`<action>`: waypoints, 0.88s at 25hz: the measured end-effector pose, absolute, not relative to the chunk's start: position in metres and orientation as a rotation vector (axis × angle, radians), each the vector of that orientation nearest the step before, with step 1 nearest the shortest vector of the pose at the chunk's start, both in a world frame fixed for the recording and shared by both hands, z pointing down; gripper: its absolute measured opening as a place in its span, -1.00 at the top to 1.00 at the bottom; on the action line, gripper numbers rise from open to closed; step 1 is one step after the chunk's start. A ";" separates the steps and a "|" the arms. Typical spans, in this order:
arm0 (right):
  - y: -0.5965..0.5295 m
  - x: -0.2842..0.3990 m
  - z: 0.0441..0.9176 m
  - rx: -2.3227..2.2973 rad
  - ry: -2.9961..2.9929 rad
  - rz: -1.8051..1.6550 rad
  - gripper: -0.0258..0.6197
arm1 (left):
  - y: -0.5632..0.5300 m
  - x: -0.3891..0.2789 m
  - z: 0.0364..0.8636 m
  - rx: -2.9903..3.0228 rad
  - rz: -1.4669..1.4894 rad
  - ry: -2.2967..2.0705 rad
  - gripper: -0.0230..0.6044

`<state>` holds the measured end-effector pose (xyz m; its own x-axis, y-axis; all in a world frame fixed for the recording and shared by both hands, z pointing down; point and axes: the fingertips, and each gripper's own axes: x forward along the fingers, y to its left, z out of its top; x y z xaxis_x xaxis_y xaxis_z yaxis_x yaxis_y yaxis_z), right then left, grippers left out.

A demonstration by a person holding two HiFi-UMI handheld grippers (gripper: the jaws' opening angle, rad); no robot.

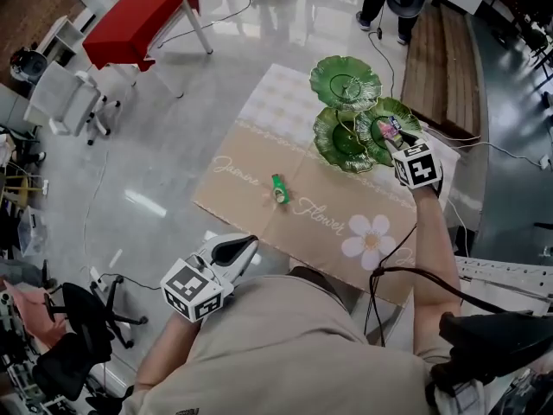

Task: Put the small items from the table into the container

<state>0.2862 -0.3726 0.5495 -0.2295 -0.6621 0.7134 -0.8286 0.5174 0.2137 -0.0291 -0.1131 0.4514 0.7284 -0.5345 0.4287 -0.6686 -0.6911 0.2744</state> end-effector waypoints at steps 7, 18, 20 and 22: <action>-0.370 0.283 0.551 1.179 -1.963 0.249 0.36 | -0.109 -0.028 0.452 2.517 0.440 -0.902 0.90; -0.358 0.284 0.532 1.220 -1.936 0.214 0.25 | -0.097 -0.040 0.451 2.527 0.418 -0.875 0.90; -0.349 0.281 0.524 1.247 -1.934 0.201 0.25 | -0.092 -0.045 0.450 2.532 0.415 -0.865 0.90; -0.338 0.278 0.515 1.276 -1.938 0.186 0.25 | -0.087 -0.049 0.449 2.539 0.407 -0.847 0.90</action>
<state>0.2778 -0.3377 0.5148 -0.1800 -0.7118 0.6789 -0.8277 0.4826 0.2865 -0.0489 -0.0871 0.4490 0.7704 -0.4960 0.4007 -0.6226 -0.7206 0.3051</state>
